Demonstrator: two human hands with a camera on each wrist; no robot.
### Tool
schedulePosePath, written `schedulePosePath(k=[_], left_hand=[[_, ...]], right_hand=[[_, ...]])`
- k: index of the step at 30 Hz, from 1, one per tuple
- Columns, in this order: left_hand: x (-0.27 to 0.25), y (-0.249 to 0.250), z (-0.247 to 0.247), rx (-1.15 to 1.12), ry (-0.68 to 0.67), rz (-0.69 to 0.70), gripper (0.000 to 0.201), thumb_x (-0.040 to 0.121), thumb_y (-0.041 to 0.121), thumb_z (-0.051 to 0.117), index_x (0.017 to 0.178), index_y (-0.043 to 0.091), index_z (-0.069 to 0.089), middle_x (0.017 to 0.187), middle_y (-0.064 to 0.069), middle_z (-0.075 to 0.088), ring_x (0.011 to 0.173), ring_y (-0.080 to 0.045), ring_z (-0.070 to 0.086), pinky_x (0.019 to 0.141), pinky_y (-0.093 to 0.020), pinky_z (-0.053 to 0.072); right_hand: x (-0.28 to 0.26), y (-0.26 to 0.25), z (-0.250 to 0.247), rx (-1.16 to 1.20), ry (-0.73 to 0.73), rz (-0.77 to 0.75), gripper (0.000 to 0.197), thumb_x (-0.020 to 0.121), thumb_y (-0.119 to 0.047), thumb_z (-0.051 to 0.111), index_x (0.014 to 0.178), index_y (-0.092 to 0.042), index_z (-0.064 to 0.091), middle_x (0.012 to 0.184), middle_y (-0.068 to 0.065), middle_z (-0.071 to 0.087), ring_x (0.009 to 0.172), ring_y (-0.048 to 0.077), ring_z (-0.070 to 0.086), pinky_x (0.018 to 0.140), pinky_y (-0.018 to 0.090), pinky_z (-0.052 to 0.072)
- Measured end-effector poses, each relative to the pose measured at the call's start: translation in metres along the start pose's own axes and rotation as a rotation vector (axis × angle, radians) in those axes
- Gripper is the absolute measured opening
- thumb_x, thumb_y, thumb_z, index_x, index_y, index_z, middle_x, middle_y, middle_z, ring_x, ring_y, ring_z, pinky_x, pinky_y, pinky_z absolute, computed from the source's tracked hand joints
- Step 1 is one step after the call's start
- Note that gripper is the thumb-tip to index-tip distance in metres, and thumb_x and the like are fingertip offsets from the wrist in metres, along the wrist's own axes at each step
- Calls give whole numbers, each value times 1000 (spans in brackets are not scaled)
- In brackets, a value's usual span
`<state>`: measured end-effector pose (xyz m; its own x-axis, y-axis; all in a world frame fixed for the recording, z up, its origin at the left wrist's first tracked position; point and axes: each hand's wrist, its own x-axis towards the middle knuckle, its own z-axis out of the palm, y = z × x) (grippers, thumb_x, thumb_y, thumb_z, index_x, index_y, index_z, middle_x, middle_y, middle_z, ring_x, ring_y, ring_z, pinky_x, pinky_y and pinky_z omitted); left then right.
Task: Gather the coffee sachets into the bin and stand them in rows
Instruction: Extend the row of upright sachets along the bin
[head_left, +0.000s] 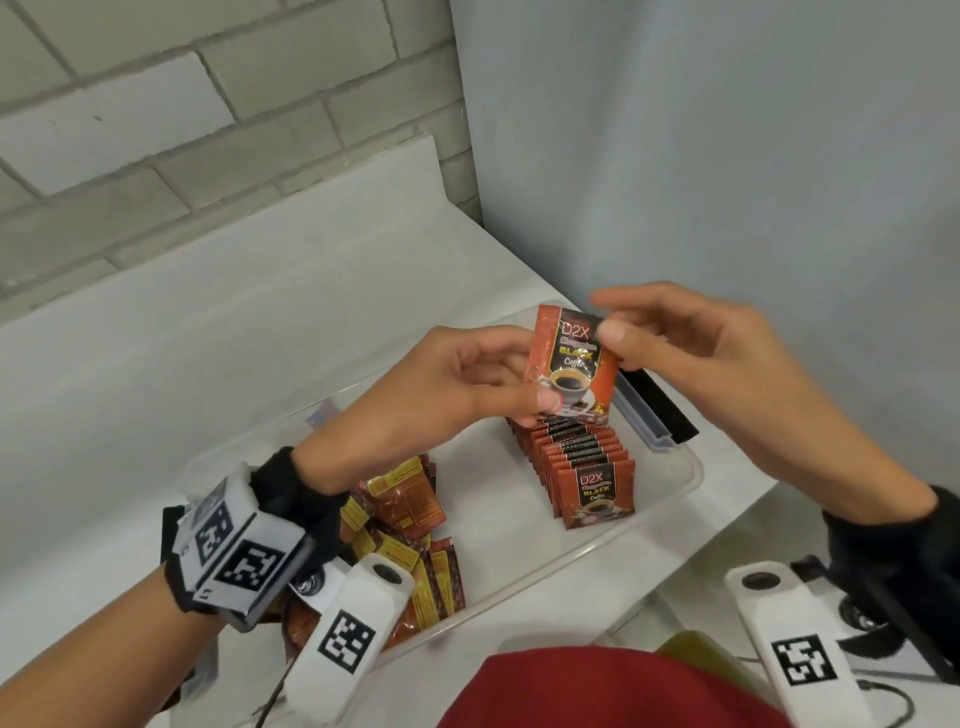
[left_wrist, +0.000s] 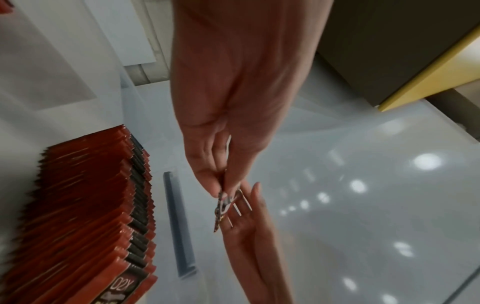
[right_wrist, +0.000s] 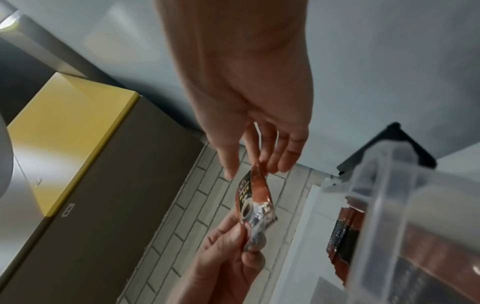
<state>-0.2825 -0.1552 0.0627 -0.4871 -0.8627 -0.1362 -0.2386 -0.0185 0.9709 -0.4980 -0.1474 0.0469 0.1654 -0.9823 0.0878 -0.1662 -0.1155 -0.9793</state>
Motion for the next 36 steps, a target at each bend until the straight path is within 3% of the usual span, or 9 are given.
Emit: schedulePosePath(k=[3, 8, 14, 17, 20, 23, 29, 33, 36], left_hand=[[-2, -2, 1, 81, -2, 4, 28, 81, 5, 71, 109, 6, 70, 92, -15, 71, 75, -9, 64, 74, -21, 53], [-14, -11, -1, 114, -21, -125, 29, 78, 25, 72, 105, 18, 69, 84, 1, 72, 77, -8, 66, 76, -18, 50], [-23, -25, 6, -105, -8, -536, 61, 76, 52, 54, 115, 6, 63, 111, -12, 68, 104, -16, 66, 93, -24, 52], [-20, -28, 23, -393, -13, -708, 77, 71, 57, 54, 125, 2, 54, 123, -14, 63, 115, -19, 61, 103, -33, 46], [-18, -26, 38, -542, -92, -766, 96, 74, 60, 48, 144, -3, 32, 146, -21, 43, 135, -26, 43, 112, -35, 36], [-15, -24, 42, -578, -80, -780, 91, 80, 58, 42, 145, -6, 29, 147, -23, 40, 137, -28, 40, 112, -37, 34], [-19, -22, 38, -536, -39, -800, 89, 81, 55, 45, 143, -6, 31, 147, -25, 39, 137, -29, 40, 111, -37, 36], [-20, -21, 26, -494, 3, -782, 83, 86, 50, 48, 145, -5, 28, 148, -24, 38, 137, -29, 40, 112, -37, 36], [-20, -19, 12, -363, 82, -687, 69, 83, 41, 57, 140, 4, 41, 140, -12, 51, 128, -19, 50, 109, -33, 40]], right_hand=[[4, -3, -1, -37, -69, -6, 17, 71, -30, 73, 87, -23, 75, 84, 4, 72, 79, 11, 66, 80, 29, 55], [5, -13, -12, -288, -193, -34, 18, 62, -40, 73, 78, -31, 75, 74, -9, 71, 67, 0, 59, 65, 10, 42], [-10, 1, -9, -781, -452, -149, 8, 75, -29, 79, 78, -32, 71, 67, -18, 62, 90, -9, 44, 67, 11, 33], [-14, 15, 0, -978, -487, -280, 17, 73, -25, 80, 74, -30, 65, 71, -17, 56, 82, -1, 35, 68, 15, 29], [-17, 19, 6, -1117, -498, -402, 31, 57, -20, 88, 59, -25, 58, 62, -14, 53, 75, 10, 36, 60, 24, 36], [-15, 18, 9, -1196, -522, -456, 35, 51, -20, 90, 54, -23, 55, 64, -10, 50, 73, 18, 44, 54, 34, 44], [-8, 20, 12, -1252, -585, -428, 60, 42, -30, 94, 57, -24, 36, 67, -8, 49, 74, 13, 37, 55, 28, 34], [-2, 10, 4, -1090, -573, -286, 37, 67, -39, 82, 78, -28, 49, 84, -20, 36, 88, 10, 30, 69, 19, 31], [-9, -2, 7, -919, -668, -176, 20, 89, -44, 57, 80, -27, 53, 81, -18, 48, 82, 3, 46, 71, 15, 38]])
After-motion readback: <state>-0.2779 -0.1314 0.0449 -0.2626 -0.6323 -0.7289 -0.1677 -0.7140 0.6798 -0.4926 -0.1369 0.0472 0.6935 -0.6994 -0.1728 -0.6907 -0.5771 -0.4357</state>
